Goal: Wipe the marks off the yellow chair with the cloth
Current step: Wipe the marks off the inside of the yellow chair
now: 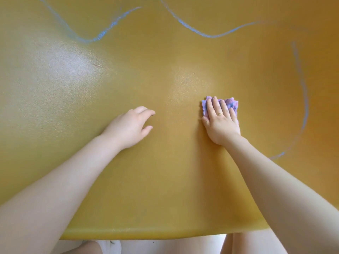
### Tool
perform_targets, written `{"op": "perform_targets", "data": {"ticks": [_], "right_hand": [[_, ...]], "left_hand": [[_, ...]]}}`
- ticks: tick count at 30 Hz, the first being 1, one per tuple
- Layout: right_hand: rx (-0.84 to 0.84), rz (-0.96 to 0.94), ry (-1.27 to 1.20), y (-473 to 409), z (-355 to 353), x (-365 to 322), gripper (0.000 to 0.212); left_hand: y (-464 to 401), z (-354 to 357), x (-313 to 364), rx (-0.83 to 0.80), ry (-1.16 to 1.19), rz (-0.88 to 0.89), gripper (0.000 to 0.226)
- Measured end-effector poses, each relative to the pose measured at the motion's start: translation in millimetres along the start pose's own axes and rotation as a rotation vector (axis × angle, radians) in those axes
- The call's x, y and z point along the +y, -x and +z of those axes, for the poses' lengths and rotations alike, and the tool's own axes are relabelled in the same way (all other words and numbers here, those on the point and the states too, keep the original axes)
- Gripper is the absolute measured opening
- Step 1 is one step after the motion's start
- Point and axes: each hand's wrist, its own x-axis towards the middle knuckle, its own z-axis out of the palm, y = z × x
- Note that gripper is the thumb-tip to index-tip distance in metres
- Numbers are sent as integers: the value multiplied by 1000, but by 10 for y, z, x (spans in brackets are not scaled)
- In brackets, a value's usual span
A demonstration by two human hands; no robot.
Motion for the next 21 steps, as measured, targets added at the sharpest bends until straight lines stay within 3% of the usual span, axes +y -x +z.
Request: {"op": "perform_targets", "data": {"ticks": [4, 7, 11, 15, 19, 21], "right_hand": [[-11, -102, 70, 747, 103, 245, 53], [26, -182, 134, 1375, 62, 517, 66], [22, -216, 235, 1785, -78, 715, 69], [22, -207, 205, 1612, -42, 723, 68], [32, -162, 219, 1046, -10, 807, 54], [32, -126, 226, 735, -78, 809, 58]], "left_hand": [[-98, 49, 360, -145, -100, 185, 54], [-183, 75, 679, -239, -176, 317, 73], [-350, 172, 986, -276, -202, 346, 97], [-411, 413, 1135, -347, -230, 272, 113], [-408, 541, 1095, -369, -185, 238, 113], [-430, 551, 1096, -378, -175, 231, 115]]}}
